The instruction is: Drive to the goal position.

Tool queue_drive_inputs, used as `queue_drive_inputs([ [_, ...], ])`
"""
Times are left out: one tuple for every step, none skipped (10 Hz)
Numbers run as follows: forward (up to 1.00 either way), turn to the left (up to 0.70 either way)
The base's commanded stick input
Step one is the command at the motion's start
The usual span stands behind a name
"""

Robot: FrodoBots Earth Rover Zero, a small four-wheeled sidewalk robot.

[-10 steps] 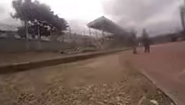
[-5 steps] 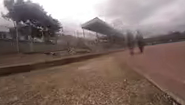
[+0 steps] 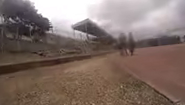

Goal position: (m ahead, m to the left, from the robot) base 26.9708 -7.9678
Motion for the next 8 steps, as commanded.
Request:
queue_drive_inputs([
  [0.70,-0.27],
  [0.70,0.00],
  [0.70,0.00],
  [0.70,0.00],
  [0.70,0.00],
  [0.70,0.00],
  [0.70,0.00],
  [0.70,0.00],
])
